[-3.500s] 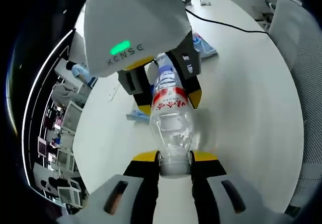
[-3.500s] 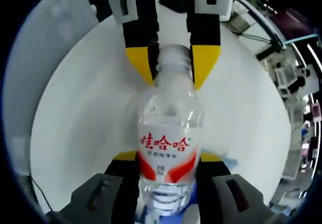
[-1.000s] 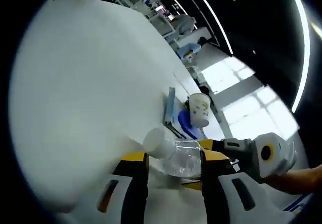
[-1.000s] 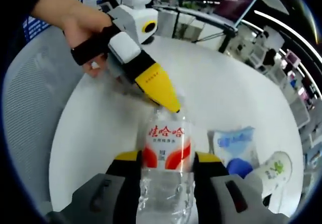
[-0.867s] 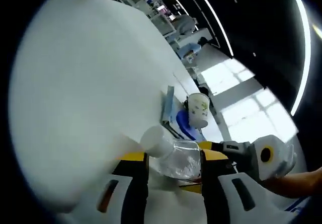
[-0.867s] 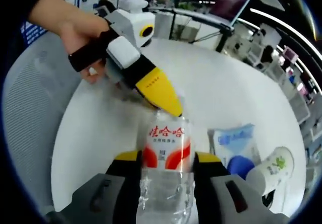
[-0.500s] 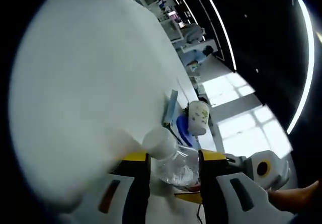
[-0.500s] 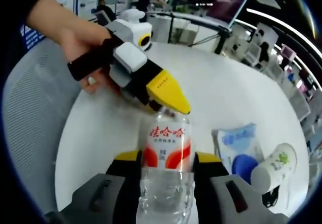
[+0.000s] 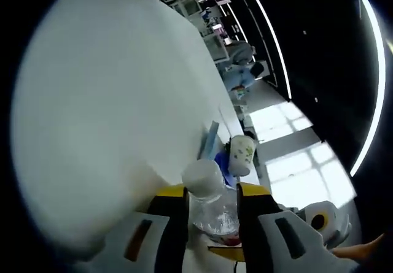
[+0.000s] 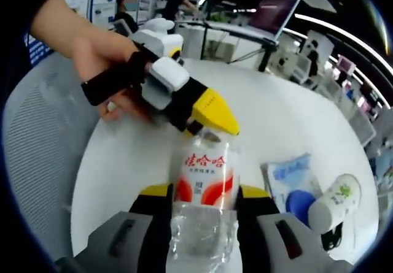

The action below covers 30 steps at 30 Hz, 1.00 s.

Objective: Arrange the tabletop items into an orderly group along one side of the table until the central work area is clear of visible clutter.

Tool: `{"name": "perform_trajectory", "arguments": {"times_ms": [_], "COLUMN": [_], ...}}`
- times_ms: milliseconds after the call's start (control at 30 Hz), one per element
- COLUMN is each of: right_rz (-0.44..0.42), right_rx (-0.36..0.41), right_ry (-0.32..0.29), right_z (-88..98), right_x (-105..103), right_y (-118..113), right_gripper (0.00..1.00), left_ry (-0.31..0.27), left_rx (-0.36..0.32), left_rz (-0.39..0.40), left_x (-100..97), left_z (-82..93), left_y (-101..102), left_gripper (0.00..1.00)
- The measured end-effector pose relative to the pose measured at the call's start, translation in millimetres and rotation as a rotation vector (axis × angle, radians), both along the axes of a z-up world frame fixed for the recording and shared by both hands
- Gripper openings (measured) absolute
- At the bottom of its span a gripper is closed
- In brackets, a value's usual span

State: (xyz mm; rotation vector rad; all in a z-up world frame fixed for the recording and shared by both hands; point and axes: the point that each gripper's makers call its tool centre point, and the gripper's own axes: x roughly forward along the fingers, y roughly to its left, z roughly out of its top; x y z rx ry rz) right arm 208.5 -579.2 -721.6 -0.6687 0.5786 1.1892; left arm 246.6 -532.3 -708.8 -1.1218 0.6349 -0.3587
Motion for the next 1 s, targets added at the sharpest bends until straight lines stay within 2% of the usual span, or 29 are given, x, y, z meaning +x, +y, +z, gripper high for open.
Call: {"name": "perform_trajectory", "arguments": {"times_ms": [200,433,500,633,867,1000], "right_rz": [-0.036,-0.078,-0.090,-0.109,-0.127,-0.138], "right_rx": [0.019,0.057,0.064,0.076,0.087,0.091], "right_ry": [-0.022,-0.064,-0.076,-0.089,-0.113,-0.116], "right_z": [6.4,17.6,20.7,25.8,32.8,34.3], "right_x": [5,11,13,16,16,17], "right_y": [2,4,5,8,10,9], "right_gripper": [0.38,0.39,0.39,0.40,0.41,0.41], "left_ry": [-0.054,-0.178,-0.228,-0.279,-0.429,-0.476], "left_rx": [0.023,0.102,0.147,0.200,0.348,0.402], "left_rz": [0.011,-0.013,-0.026,-0.047,-0.135,-0.184], "left_x": [7.4,15.9,19.2,22.7,25.7,25.0], "left_z": [17.0,43.8,52.0,64.4,90.3,98.4], "left_y": [2,3,4,3,-5,-11], "left_gripper": [0.24,0.22,0.21,0.21,0.20,0.20]}}
